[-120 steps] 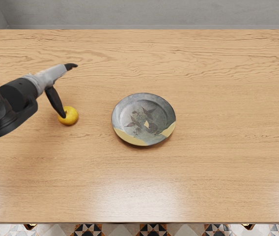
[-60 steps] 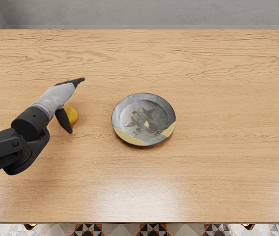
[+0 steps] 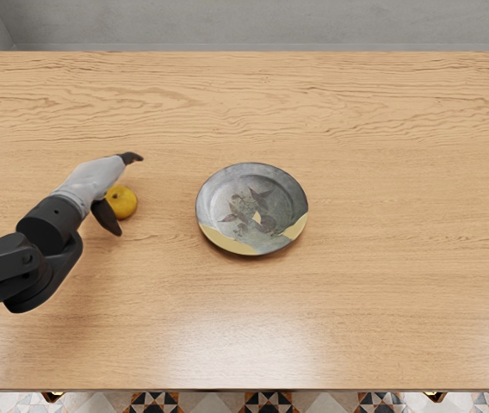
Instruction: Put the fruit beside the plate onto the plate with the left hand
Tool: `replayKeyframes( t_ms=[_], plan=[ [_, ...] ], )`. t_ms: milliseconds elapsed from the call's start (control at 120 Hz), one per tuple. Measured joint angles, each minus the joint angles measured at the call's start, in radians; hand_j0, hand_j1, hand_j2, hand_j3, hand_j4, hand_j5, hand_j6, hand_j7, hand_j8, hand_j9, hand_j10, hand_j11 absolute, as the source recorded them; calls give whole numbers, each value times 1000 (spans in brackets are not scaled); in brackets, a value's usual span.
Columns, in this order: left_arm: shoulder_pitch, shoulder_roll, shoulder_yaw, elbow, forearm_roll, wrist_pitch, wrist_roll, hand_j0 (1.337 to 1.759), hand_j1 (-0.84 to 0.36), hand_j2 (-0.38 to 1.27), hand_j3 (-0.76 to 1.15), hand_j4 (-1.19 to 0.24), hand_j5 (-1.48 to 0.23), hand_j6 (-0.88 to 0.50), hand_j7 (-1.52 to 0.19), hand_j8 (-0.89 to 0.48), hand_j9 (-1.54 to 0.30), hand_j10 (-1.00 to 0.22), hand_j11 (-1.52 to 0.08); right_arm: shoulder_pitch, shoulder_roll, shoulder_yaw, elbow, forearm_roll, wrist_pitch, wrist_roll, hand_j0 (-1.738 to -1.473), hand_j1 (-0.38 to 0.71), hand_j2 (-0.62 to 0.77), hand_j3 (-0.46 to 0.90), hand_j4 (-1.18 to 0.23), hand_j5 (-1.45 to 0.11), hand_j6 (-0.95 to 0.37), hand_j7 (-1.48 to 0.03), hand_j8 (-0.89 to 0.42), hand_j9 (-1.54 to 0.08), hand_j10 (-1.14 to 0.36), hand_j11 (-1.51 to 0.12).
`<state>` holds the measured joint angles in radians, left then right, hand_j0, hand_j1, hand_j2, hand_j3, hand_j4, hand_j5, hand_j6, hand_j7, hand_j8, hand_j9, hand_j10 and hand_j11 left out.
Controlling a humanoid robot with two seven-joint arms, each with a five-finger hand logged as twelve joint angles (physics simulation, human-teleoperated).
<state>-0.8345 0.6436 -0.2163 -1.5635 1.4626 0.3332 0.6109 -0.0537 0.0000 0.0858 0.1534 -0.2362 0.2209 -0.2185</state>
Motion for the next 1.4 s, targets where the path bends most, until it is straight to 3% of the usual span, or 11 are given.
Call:
replayKeyframes(
  t_ms=[567, 733, 1025, 1400],
  plan=[
    [-52, -2, 36, 40, -25, -77, 0, 1658, 21, 60, 0, -280, -359, -282, -359, -282, -359, -280, -359, 0, 0, 0, 0, 0, 0, 0, -1658, -323, -4, 0, -22, -29, -22, -29, -22, -29, -22, -29],
    [-54, -43, 36, 41, -32, -83, 0, 1658, -18, 66, 0, -313, -401, -314, -401, -314, -401, -312, -401, 0, 0, 0, 0, 0, 0, 0, -1658, -323, -4, 0, -22, -29, -22, -29, -22, -29, -22, -29],
    [-54, -41, 36, 54, -39, -85, 0, 1658, -130, 85, 0, -406, -524, -407, -523, -407, -523, -405, -523, 0, 0, 0, 0, 0, 0, 0, -1658, -322, -4, 0, -22, -29, -22, -29, -22, -29, -22, -29],
    [-45, -39, 36, 80, -36, -84, 0, 1658, -185, 100, 0, -471, -571, -472, -571, -450, -588, -461, -587, 0, 0, 0, 0, 0, 0, 0, -1658, -322, -4, 0, -22, -29, -22, -29, -22, -29, -22, -29]
  ],
)
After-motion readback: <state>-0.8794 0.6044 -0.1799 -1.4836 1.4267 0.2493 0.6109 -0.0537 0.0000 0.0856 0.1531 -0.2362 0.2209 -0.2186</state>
